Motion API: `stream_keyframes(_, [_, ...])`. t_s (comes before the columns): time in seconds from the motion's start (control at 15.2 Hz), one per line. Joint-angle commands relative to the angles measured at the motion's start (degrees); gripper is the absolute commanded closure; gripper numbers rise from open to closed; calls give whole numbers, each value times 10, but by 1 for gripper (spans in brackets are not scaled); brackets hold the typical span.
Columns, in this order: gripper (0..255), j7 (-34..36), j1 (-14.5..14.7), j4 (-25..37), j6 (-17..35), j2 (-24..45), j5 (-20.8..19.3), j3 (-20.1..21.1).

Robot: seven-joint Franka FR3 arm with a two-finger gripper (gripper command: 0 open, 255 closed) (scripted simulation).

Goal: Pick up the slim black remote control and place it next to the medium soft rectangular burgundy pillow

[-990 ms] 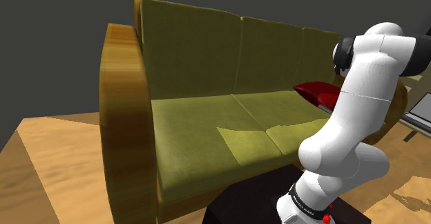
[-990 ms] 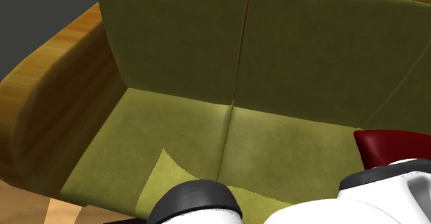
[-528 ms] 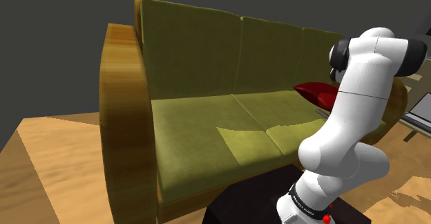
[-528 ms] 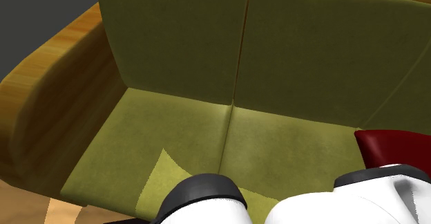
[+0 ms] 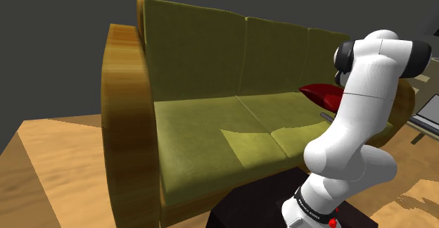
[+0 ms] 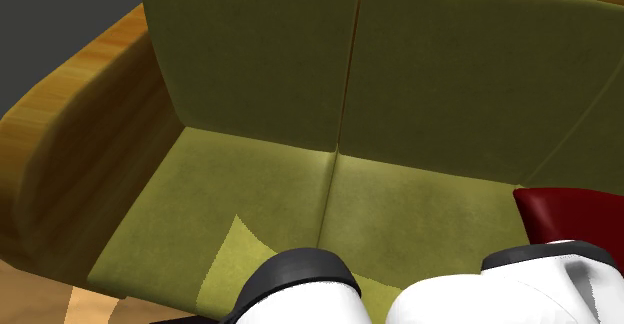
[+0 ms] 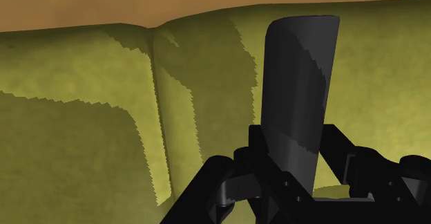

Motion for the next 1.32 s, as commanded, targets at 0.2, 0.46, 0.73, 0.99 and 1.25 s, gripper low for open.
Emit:
stream_keyframes(0.2, [0,0,0,0,0,0,0,0])
stream_keyframes(0.46, [0,0,0,0,0,0,0,0])
stream_keyframes(0.73, [0,19,9,38,-60,-31,-30,-16])
stream_keyframes(0.99, [0,19,9,38,-60,-31,-30,-16])
stream_keyframes(1.25, [0,19,9,38,-60,-31,-30,-16])
